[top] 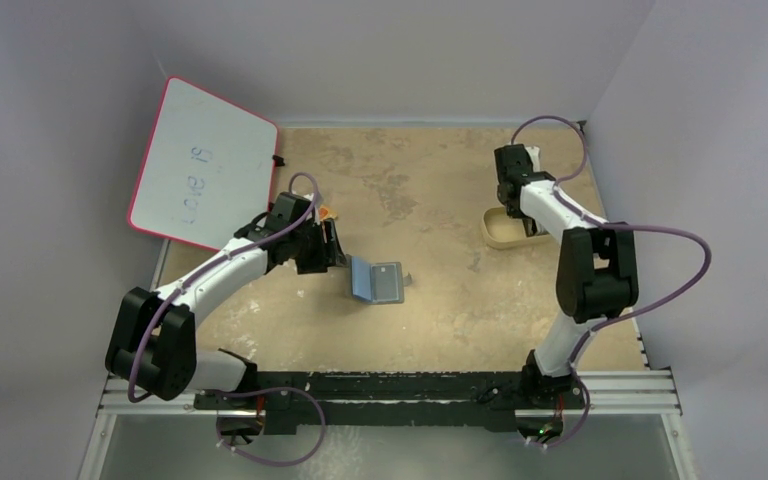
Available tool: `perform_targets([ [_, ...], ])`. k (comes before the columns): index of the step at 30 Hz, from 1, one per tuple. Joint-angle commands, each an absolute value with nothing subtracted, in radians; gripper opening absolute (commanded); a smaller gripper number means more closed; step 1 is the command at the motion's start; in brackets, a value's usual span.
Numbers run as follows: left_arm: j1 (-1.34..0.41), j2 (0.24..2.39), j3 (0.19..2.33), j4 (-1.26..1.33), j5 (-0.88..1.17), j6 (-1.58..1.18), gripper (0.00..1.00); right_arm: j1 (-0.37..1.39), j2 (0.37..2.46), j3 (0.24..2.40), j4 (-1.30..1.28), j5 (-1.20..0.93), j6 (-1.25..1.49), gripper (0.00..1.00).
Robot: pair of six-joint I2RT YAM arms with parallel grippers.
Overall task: Put the credit cards into the card holder
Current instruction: Pick up the credit card from the storage box, then insert the credit card into the card holder.
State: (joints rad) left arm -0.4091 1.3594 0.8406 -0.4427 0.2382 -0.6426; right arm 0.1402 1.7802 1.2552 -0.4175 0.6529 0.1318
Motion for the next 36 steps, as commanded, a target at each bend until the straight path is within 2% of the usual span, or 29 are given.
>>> perform_targets([
  [1, -0.411, 1.345, 0.87, -0.42, 0.232, -0.648, 0.55, 0.155, 1.671, 1.289, -0.421, 0.558, 0.143, 0.07],
  [7, -0.411, 1.327, 0.857, -0.387, 0.27, -0.691, 0.56, 0.196, 1.553, 1.229, -0.398, 0.391, 0.153, 0.0],
  [14, -0.411, 1.378, 0.809, -0.275, 0.389, -0.757, 0.56, 0.216, 1.356, 1.136, -0.31, 0.075, 0.206, 0.0],
  [21, -0.412, 1.427, 0.802, -0.257, 0.363, -0.77, 0.56, 0.289, 1.192, 0.987, -0.12, -0.166, 0.376, 0.0],
  [30, -0.413, 1.433, 0.808, -0.33, 0.221, -0.742, 0.38, 0.433, 1.166, 0.809, 0.183, -0.328, 0.633, 0.0],
  [36, -0.413, 1.437, 0.779, -0.337, 0.166, -0.747, 0.27, 0.543, 1.242, 0.714, 0.369, -0.318, 0.748, 0.0],
])
